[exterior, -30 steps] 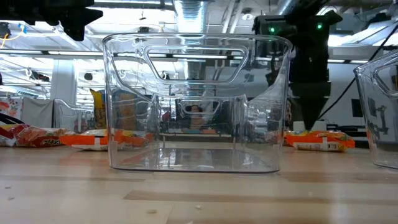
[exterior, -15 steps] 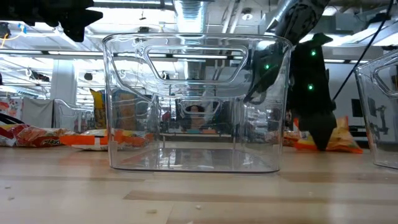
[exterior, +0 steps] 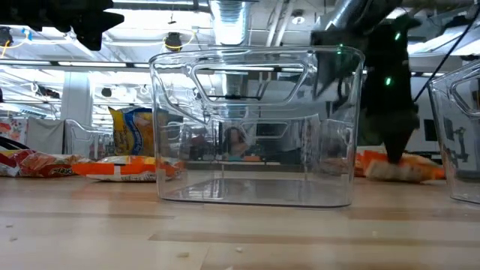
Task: Sort Maruchan noodles
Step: Put the top right orange noodle pack into the bottom transparent bin, then put the top red noodle pack into the middle transparent bin
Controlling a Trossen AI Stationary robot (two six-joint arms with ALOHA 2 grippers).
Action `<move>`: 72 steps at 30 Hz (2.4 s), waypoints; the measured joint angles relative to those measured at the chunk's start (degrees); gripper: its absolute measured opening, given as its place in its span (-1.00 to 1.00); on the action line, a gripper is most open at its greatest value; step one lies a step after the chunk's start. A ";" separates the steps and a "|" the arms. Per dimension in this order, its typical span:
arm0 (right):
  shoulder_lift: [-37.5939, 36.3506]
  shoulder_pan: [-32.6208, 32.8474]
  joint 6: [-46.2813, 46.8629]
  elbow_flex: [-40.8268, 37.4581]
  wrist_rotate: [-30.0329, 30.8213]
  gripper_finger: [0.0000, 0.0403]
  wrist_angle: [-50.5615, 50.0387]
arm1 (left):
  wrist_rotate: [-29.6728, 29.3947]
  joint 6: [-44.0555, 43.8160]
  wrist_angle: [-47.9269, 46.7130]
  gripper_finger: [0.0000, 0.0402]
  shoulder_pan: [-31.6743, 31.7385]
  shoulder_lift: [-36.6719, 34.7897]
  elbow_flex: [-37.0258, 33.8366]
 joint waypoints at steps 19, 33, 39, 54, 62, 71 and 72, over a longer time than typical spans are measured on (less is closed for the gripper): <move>-27.51 16.83 4.19 16.33 -4.12 -0.97 -3.90 | 0.00 0.00 0.11 -0.15 0.00 0.00 0.00; -26.35 42.29 38.05 20.72 -3.98 -0.97 -4.49 | 0.00 0.00 0.02 -0.15 0.00 0.01 0.00; -21.37 45.47 43.54 20.72 -3.98 -0.81 -4.68 | 0.00 0.00 -0.01 -0.15 0.00 0.01 0.00; -21.04 40.26 34.35 20.74 4.18 -0.68 -7.21 | 0.00 0.07 0.50 -0.15 0.00 0.00 0.00; -18.68 26.76 24.82 18.53 24.53 -0.67 -7.09 | 0.00 0.04 0.52 -0.15 0.00 -0.01 0.00; -14.20 7.10 17.84 7.27 22.14 -0.40 -5.97 | 0.00 0.04 0.13 -0.15 0.00 0.01 0.00; -14.28 5.01 17.63 5.60 22.10 -0.34 -4.92 | 0.00 0.04 0.07 -0.15 0.00 -0.01 0.00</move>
